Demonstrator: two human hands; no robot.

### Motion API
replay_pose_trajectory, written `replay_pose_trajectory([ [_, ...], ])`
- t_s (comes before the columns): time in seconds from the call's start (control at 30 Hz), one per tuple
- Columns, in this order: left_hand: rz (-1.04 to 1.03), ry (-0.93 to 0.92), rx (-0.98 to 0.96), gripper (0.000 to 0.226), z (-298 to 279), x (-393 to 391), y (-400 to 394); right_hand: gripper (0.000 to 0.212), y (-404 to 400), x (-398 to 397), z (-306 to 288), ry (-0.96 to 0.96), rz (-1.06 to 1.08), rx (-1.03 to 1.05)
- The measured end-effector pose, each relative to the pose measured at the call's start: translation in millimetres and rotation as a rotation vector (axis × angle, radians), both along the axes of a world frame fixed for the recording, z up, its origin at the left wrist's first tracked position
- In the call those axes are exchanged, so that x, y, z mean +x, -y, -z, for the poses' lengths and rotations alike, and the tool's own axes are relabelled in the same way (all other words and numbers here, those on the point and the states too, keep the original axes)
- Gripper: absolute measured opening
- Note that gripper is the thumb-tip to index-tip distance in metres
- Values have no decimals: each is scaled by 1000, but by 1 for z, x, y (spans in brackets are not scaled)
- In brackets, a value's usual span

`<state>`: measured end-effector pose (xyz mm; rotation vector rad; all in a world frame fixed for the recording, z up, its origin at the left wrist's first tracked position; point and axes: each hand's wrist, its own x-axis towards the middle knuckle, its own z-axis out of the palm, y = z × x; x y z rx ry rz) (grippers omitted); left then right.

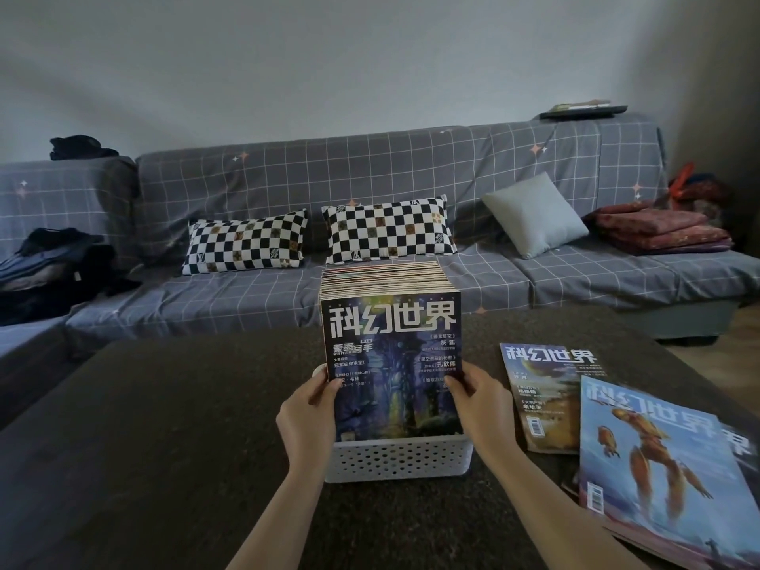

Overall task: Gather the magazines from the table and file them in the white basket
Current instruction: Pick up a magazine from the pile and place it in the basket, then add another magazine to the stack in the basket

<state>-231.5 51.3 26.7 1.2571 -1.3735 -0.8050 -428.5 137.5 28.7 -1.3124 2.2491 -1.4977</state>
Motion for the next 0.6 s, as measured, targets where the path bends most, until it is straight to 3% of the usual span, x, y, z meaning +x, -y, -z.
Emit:
replay_pose_trajectory([
  [0.33,13,57,13,40,1,-4,-9,34,3,6,5,-102,-2,50],
  [0.6,20,-10,-37,42,-2,-7,-31,46,-8,10,7,117,-34,-18],
])
